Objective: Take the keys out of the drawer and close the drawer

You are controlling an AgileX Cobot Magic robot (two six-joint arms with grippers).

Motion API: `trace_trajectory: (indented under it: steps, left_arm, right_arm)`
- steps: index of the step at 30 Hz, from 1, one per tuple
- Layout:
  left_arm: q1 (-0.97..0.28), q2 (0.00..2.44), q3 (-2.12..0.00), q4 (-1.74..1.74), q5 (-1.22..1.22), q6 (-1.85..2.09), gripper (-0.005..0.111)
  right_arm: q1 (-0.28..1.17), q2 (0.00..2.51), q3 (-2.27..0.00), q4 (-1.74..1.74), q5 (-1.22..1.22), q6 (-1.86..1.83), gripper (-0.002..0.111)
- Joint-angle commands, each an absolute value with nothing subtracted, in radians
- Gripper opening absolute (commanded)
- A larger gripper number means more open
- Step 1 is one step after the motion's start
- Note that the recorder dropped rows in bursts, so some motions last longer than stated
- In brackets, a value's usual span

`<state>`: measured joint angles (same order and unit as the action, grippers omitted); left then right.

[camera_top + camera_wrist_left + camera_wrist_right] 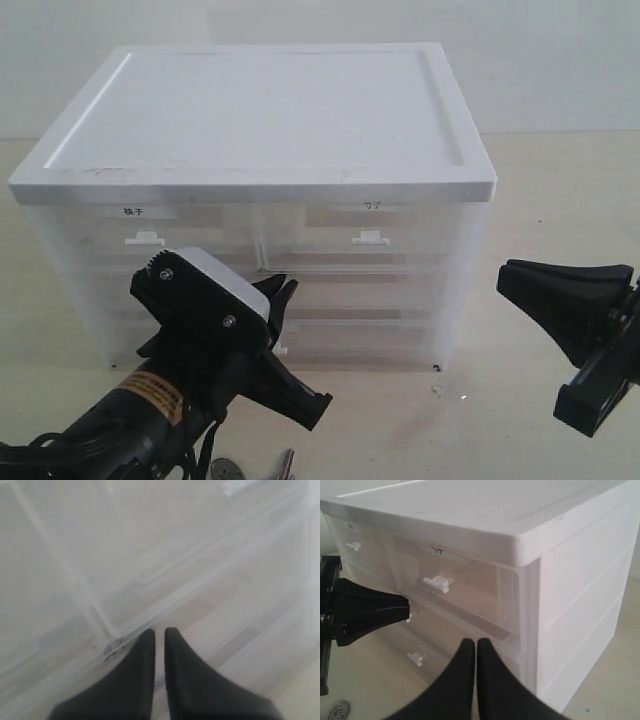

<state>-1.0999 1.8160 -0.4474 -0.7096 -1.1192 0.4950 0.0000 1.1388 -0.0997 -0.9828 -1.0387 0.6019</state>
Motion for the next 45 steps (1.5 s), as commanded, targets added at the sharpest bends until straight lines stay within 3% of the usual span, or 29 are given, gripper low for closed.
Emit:
trace_trajectory:
  steps: [1, 12, 18, 33, 38, 42, 45]
  left_arm:
    - [-1.091, 1.817, -0.467, -0.717, -1.115, 0.48, 0.004]
    - [-1.091, 1.817, -0.507, -0.718, -1.116, 0.488, 0.004]
    - [-1.162, 1.746, -0.454, -0.728, -1.113, 0.565, 0.004]
    - [-1.407, 1.075, -0.29, -0.793, -0.941, 0.736, 0.004]
    - [-1.409, 0.731, -0.238, -0.846, -0.771, 0.846, 0.004]
    - [-1.407, 0.48, -0.172, -0.86, -0.729, 0.846, 0.004]
    - [-1.407, 0.402, -0.138, -0.86, -0.724, 0.846, 0.004]
  right_arm:
    - [-0.002, 1.139, -0.105, -0.977, -1.041, 0.598, 0.0]
    - [-0.002, 1.139, -0.105, -0.977, -1.041, 0.598, 0.0]
    - [-0.002, 1.139, -0.105, -0.979, -1.055, 0.598, 0.0]
    - [-0.002, 1.106, -0.105, -1.002, -1.101, 0.592, 0.0]
    - [-0.002, 0.823, -0.091, -0.96, -0.884, 0.685, 0.0]
    - [-0.002, 0.424, -0.091, -0.96, -0.56, 0.962, 0.0]
    - [-0.002, 0.219, -0.091, -0.963, -0.431, 1.046, 0.0]
